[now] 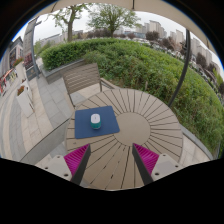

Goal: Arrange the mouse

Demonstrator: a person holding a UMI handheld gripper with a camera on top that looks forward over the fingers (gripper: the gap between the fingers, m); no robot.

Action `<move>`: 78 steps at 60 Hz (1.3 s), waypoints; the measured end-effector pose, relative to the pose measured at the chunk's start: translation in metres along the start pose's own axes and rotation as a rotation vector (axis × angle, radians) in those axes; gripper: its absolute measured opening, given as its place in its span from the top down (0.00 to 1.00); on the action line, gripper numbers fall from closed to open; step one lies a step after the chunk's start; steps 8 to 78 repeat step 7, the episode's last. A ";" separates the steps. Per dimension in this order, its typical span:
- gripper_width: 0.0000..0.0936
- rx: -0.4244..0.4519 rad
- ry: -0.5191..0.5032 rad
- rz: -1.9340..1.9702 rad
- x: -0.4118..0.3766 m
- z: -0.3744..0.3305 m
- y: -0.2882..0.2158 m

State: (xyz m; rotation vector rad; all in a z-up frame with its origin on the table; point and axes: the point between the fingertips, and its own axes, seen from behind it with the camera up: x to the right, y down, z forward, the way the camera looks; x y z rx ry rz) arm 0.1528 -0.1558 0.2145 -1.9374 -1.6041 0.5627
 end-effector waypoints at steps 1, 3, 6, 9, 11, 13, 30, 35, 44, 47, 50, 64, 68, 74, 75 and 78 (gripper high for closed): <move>0.09 -0.007 0.002 0.000 0.000 0.000 0.005; 0.09 -0.020 0.014 0.002 0.002 -0.001 0.011; 0.09 -0.023 0.026 0.012 0.005 -0.002 0.014; 0.09 -0.019 0.027 0.015 0.006 -0.002 0.014; 0.09 -0.019 0.027 0.015 0.006 -0.002 0.014; 0.09 -0.019 0.027 0.015 0.006 -0.002 0.014; 0.09 -0.019 0.027 0.015 0.006 -0.002 0.014; 0.09 -0.019 0.027 0.015 0.006 -0.002 0.014; 0.09 -0.019 0.027 0.015 0.006 -0.002 0.014; 0.09 -0.019 0.027 0.015 0.006 -0.002 0.014; 0.09 -0.019 0.027 0.015 0.006 -0.002 0.014; 0.09 -0.019 0.027 0.015 0.006 -0.002 0.014; 0.09 -0.019 0.027 0.015 0.006 -0.002 0.014; 0.09 -0.019 0.027 0.015 0.006 -0.002 0.014; 0.09 -0.019 0.027 0.015 0.006 -0.002 0.014; 0.09 -0.019 0.027 0.015 0.006 -0.002 0.014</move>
